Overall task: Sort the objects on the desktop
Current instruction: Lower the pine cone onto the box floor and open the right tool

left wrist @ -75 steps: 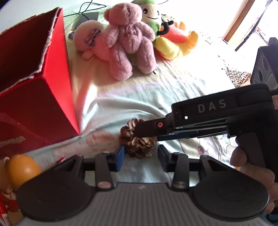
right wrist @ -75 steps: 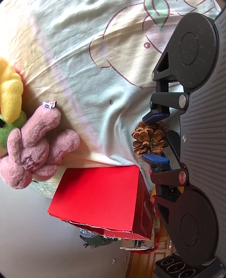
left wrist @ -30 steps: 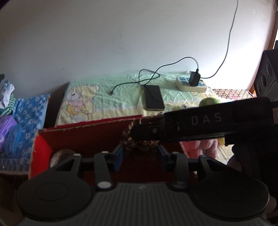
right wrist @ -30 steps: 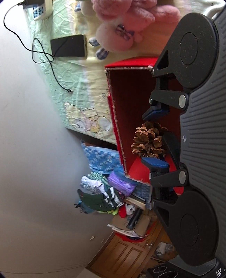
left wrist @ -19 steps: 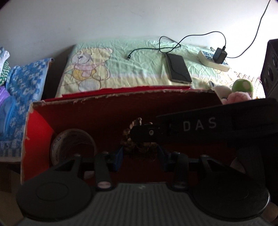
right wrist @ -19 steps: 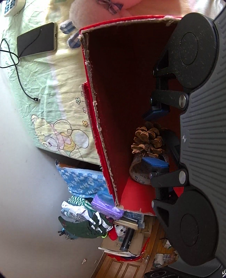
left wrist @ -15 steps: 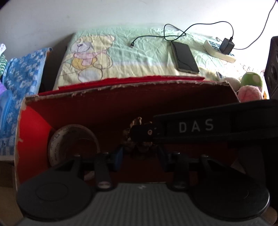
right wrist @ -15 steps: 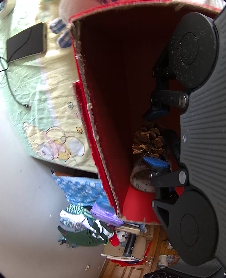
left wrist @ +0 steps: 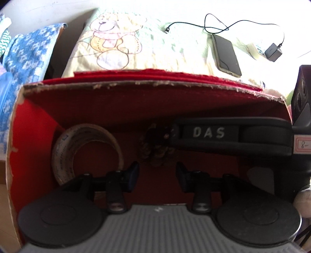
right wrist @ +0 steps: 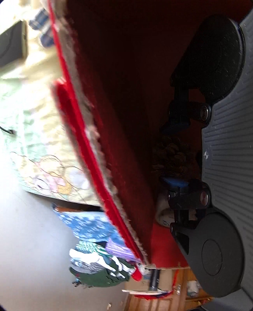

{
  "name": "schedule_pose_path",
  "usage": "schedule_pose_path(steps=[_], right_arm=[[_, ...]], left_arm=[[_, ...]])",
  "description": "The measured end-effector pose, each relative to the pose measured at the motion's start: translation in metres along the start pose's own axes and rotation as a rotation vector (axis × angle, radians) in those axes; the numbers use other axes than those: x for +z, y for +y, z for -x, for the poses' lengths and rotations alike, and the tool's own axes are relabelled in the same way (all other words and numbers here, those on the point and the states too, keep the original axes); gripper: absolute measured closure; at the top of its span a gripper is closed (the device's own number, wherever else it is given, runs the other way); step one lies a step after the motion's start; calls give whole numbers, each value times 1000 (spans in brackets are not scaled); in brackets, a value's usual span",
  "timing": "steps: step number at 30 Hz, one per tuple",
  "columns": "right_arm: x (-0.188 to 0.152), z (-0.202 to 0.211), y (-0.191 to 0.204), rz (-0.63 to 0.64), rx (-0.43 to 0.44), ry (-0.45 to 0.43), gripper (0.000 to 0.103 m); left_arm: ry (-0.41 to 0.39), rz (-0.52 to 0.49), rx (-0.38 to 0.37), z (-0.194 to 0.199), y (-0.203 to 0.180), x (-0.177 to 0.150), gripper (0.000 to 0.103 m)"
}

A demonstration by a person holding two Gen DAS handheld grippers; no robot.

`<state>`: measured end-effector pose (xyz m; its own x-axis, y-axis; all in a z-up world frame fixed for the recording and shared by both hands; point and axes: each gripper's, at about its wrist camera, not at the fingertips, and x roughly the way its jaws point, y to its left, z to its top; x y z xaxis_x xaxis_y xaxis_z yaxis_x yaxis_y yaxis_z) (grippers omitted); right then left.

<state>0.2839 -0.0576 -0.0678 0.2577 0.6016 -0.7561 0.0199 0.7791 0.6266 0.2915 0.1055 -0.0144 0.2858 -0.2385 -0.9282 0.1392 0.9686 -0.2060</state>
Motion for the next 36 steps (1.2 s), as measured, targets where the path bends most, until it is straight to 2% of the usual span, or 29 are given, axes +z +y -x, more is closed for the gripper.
schedule_pose_path(steps=[1,6,14,20,25,29,33,36], right_arm=[[-1,-2,1,5,31,26,49],[-7,4,14,105,3,-8,47],[2,18,-3,34,33,-77,48],[6,21,-6,17,50,-79,48],[9,22,-6,13,52,-70,47],[10,20,-4,-23,59,-110,47],[10,15,-3,-27,12,-85,47],[10,11,-2,-13,50,-37,48]], left_arm=[[4,-2,1,-1,-1,0,58],[-3,-23,50,-1,-6,-1,58],[-17,6,41,2,1,-2,55],[-43,39,38,2,4,-1,52],[-28,-2,35,3,-2,-3,48],[-25,-46,21,4,-7,-5,49],[-34,-50,42,5,-9,-5,49],[-7,-46,78,-1,-10,-3,48]])
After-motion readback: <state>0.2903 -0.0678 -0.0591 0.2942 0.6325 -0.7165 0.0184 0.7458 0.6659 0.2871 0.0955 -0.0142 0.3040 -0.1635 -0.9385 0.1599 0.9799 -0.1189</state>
